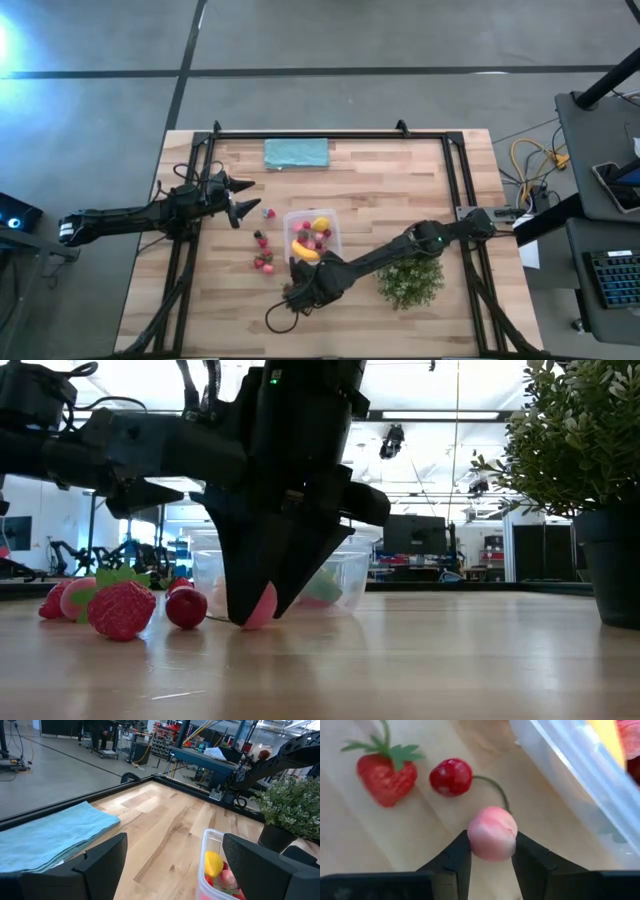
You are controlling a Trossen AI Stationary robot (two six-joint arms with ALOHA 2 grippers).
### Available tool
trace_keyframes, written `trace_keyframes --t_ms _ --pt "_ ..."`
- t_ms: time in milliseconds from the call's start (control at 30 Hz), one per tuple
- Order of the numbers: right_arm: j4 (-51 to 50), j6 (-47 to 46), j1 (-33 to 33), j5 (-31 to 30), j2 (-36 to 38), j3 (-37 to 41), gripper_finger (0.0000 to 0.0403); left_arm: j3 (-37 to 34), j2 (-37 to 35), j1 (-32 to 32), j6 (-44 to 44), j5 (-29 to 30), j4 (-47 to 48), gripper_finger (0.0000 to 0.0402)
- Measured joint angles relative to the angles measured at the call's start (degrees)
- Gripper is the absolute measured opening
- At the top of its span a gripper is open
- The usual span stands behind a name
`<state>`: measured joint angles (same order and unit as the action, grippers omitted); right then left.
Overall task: Pick and placing Produce into tupperware
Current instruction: Put the pink peach into the transparent bin, then put the red strawberry into the transparent bin
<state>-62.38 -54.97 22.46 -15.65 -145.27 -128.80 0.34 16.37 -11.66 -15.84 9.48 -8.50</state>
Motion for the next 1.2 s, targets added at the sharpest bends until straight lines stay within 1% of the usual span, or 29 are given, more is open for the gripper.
trace_keyframes --t_ms 133,200,267,367,433,500,633,733,900,1067,1200 --pt "-0.8 2.2 0.7 2.2 0.5 -1.2 0.0116 0.0 0.0 0.0 0.0 0.0 0.0 0.0314" --pt "-1.7 2.7 1.4 2.0 1.9 -2.1 0.0120 0.0 0.0 0.0 0.0 0.0 0.0 0.0314" --pt "-3.7 2.4 2.0 0.2 3.9 -3.0 0.0122 0.0 0.0 0.0 0.0 0.0 0.0 0.0314" --pt "-8.7 1.2 2.2 -4.5 7.0 -4.0 0.0120 0.0 0.1 0.0 0.0 0.0 0.0 0.0314" --pt "-11.0 0.4 1.3 -7.6 8.7 -4.0 0.0120 0.0 0.1 0.0 0.0 0.0 0.0 0.0314" --pt "-12.0 -0.1 -0.4 -8.7 10.0 -3.7 0.0121 0.0 0.1 0.0 0.0 0.0 0.0 0.0314" --pt "-11.1 0.0 -5.1 -6.3 11.2 -3.6 0.0132 0.0 0.0 0.0 0.0 0.0 0.0 0.0314" --pt "-9.7 2.1 -8.1 -5.0 10.9 -3.5 0.0150 0.0 0.0 0.0 0.0 0.0 0.0 0.0314" --pt "-9.5 5.3 -10.9 -2.4 10.8 -3.4 0.0199 0.0 0.1 0.0 0.0 0.0 0.0 0.0314" --pt "-9.7 9.3 -11.4 -3.6 10.8 -3.5 0.0243 0.0 0.0 0.0 0.0 0.0 0.0 0.0314" --pt "-10.3 11.1 -11.3 -3.6 10.9 -5.8 0.0261 0.0 0.1 0.0 0.0 0.0 0.0 0.0314"
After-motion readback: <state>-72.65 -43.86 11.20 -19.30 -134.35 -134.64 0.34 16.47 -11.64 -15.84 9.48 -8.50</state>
